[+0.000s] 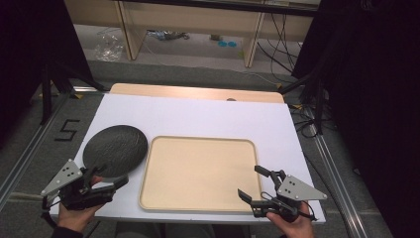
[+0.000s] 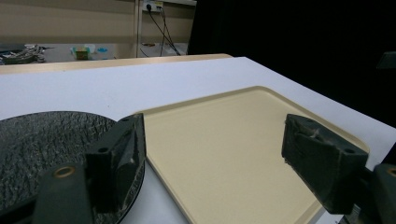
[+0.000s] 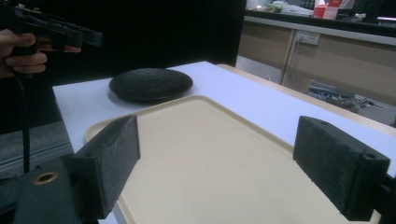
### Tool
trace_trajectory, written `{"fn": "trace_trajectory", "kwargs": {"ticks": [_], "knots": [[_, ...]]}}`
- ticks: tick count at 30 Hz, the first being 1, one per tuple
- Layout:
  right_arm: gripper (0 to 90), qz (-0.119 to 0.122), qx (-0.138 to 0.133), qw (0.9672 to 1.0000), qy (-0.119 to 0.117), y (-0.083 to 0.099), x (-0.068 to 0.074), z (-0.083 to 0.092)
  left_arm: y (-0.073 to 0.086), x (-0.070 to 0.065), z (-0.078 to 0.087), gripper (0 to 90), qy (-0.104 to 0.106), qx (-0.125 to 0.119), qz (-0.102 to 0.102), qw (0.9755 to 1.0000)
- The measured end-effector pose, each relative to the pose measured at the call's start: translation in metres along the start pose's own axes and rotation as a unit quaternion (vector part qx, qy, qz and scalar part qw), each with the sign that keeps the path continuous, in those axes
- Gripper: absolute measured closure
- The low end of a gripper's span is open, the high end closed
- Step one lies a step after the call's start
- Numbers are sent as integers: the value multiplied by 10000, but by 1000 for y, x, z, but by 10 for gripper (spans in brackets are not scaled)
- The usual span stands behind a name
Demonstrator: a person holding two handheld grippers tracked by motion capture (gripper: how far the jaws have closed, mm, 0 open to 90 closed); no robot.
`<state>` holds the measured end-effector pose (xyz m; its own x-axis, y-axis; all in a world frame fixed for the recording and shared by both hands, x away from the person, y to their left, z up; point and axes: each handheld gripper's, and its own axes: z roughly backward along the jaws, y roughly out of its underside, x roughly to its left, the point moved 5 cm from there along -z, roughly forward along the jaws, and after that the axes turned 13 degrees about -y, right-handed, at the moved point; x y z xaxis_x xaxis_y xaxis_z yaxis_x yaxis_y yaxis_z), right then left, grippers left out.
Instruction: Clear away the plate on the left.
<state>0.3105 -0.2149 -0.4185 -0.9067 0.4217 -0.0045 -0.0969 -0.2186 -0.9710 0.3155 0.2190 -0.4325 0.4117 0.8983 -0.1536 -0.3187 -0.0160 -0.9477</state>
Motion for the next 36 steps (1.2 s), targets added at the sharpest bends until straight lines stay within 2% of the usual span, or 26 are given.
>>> {"fn": "trace_trajectory", "kwargs": {"ticks": [2,6,7,13,19,23,36], "knots": [[159,-5,5,10000,-14,0,1,0,0,1,-1,216,-4,19,67,10000],[159,2,29,10000,-19,0,1,-1,0,4,0,219,-55,7,65,10000],[160,11,23,10000,-24,0,1,-1,0,5,0,221,-68,-14,129,9999],[160,19,13,10000,-29,0,1,-1,0,7,0,221,-94,-14,134,9999],[160,9,30,10000,-49,0,1,-2,1,10,-2,224,-145,93,171,9997],[161,37,12,10000,-40,0,2,-3,1,17,-4,226,-237,94,297,9992],[162,34,35,10000,-70,0,2,-3,4,35,-6,227,-511,195,360,9979]]}}
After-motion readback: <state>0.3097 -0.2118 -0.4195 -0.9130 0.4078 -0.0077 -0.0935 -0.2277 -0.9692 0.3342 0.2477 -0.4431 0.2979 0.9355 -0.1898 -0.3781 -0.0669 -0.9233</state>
